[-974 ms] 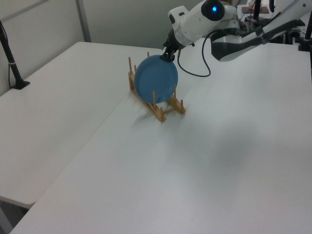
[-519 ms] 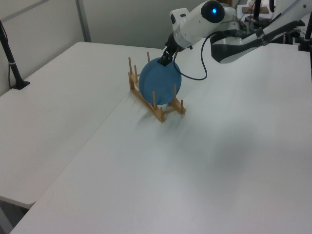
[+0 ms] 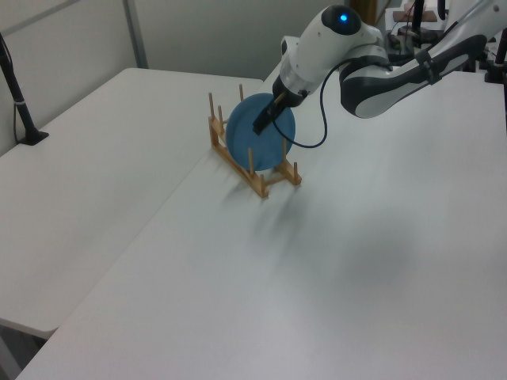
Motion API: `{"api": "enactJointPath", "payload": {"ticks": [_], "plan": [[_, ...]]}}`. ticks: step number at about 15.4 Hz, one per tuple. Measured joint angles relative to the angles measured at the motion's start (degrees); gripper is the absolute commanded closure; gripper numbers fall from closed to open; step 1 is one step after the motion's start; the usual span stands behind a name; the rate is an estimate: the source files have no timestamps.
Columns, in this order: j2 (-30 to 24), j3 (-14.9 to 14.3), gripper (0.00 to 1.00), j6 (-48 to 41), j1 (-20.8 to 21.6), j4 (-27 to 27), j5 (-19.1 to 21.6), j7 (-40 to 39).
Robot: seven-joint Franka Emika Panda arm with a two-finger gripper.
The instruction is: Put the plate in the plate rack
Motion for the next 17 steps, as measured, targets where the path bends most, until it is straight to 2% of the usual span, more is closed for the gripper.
{"api": "enactJointPath", "payload": {"ticks": [3,5,7,9,12,14,17], "plan": [[-2.3,2.2,0.00,-10.0,-1.5,0.0,11.0,-1.9],[-5.4,3.1,0.00,-18.7,-2.9,0.1,20.2,-9.4],[-8.8,3.2,0.00,-27.1,-4.4,0.1,26.4,-16.8],[-11.7,3.3,0.00,-33.6,-5.4,-0.2,28.2,-20.4],[-15.6,3.4,0.00,-40.2,-7.1,-1.5,28.4,-28.0],[-18.6,3.4,0.00,-41.9,-8.8,-3.0,28.5,-33.4],[-21.4,3.4,0.00,-42.1,-11.8,-4.7,28.5,-37.0]]}}
